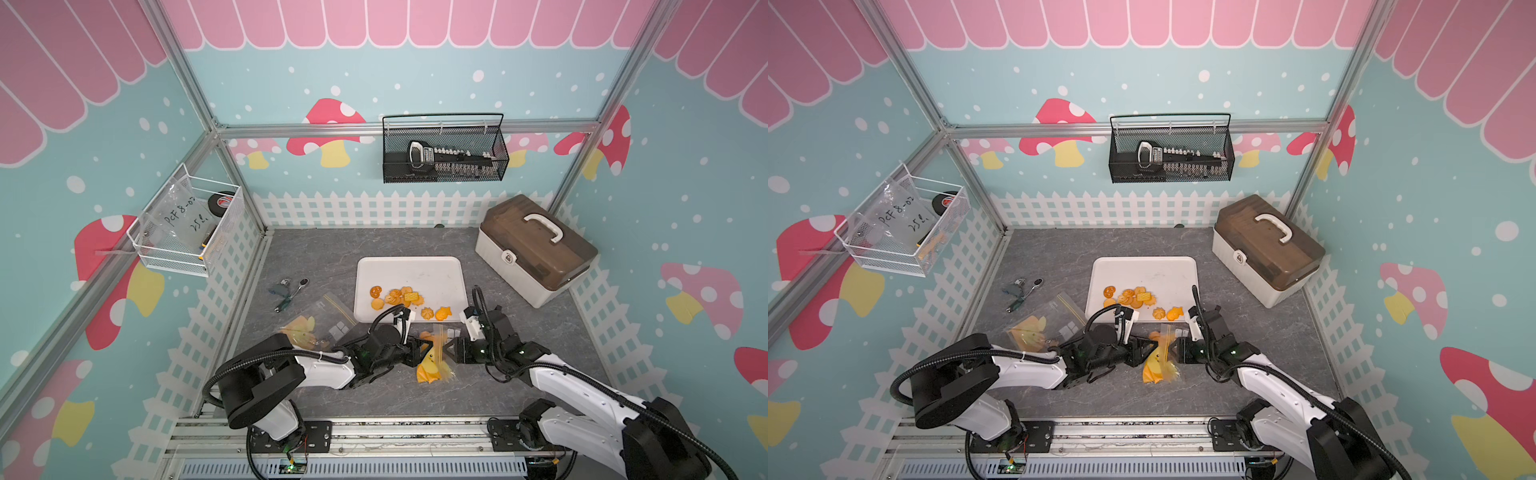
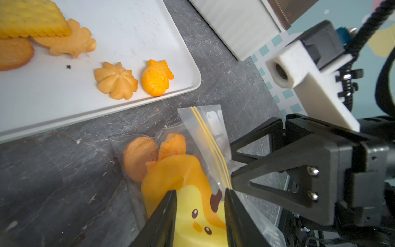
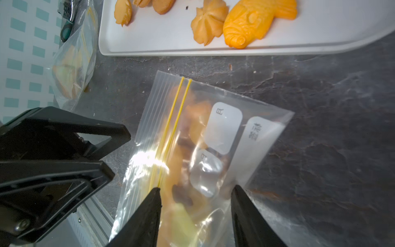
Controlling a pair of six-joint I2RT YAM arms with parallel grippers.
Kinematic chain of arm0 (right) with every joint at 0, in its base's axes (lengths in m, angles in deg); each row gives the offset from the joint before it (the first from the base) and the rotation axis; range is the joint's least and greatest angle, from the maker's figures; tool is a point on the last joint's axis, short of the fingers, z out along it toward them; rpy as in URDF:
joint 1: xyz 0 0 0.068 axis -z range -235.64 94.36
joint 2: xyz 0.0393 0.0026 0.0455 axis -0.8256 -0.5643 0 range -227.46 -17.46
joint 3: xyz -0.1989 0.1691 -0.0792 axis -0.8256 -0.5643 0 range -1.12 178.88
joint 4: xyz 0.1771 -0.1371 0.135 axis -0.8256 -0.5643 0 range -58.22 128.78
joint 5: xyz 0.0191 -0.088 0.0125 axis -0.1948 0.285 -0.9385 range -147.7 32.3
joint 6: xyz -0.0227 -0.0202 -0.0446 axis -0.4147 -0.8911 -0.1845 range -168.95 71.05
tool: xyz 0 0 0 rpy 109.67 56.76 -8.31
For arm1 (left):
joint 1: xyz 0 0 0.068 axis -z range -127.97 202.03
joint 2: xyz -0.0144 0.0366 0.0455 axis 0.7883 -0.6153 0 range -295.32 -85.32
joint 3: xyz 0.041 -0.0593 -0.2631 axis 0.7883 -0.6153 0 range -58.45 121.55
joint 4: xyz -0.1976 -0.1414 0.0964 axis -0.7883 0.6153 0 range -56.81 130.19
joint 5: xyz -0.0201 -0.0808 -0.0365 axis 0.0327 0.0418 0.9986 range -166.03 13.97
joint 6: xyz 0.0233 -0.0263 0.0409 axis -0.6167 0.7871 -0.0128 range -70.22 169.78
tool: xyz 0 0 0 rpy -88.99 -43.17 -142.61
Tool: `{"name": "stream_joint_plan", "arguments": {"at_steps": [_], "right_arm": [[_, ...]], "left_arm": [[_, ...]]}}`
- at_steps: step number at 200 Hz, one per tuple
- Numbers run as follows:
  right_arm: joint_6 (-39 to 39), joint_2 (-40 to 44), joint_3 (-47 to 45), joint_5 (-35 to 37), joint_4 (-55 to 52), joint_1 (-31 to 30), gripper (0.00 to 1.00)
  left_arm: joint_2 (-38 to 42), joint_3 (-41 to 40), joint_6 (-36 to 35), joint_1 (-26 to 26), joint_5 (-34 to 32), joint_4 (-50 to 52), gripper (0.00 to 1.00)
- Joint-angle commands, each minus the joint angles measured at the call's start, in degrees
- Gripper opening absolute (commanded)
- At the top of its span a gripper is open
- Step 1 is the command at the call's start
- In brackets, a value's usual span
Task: Pour cookies out of the ziploc bag
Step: Adjust the ziploc bag at the center of the board.
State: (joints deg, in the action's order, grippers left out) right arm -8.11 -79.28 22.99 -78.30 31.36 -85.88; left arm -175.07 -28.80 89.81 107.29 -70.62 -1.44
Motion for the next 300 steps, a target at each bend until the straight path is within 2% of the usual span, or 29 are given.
{"name": "stream_joint_plan", "arguments": {"at_steps": [1,71,105,141,187,220,255,300], "right_arm": [[1.86,-3.37,-0.32,-3.65,7.79,-1.32,0.52],[4.48,-17.61,5.66,-3.45,19.53,-8.98,0.51],[4.25,-22.11,8.14,-3.05,21.22,-10.20,0.50],[1.74,-17.23,8.57,1.42,13.88,-10.21,0.50],[-2.77,-4.29,9.33,8.62,-0.20,-10.23,0.51],[-4.37,2.67,9.85,9.16,-5.99,-10.24,0.51],[-4.54,0.73,10.46,6.04,-6.10,-10.65,0.51],[-7.24,-4.17,12.10,6.92,-7.96,-13.22,0.50]], "left_arm": [[2.49,-0.75,-1.42,0.19,-2.12,1.56,0.41],[8.17,-4.33,-1.88,-0.92,-5.53,3.83,0.40],[11.75,-6.79,-1.71,-2.69,-6.04,4.55,0.39],[14.34,-7.40,-2.76,-3.56,-6.64,7.26,0.39],[15.15,-8.12,-2.28,-4.96,-6.63,7.72,0.38],[18.48,-7.94,-2.09,-9.28,-5.62,13.38,0.32],[18.62,-8.20,-2.50,-10.96,-2.45,12.41,0.31],[14.54,-8.23,-2.07,-10.32,1.72,6.54,0.31]]}}
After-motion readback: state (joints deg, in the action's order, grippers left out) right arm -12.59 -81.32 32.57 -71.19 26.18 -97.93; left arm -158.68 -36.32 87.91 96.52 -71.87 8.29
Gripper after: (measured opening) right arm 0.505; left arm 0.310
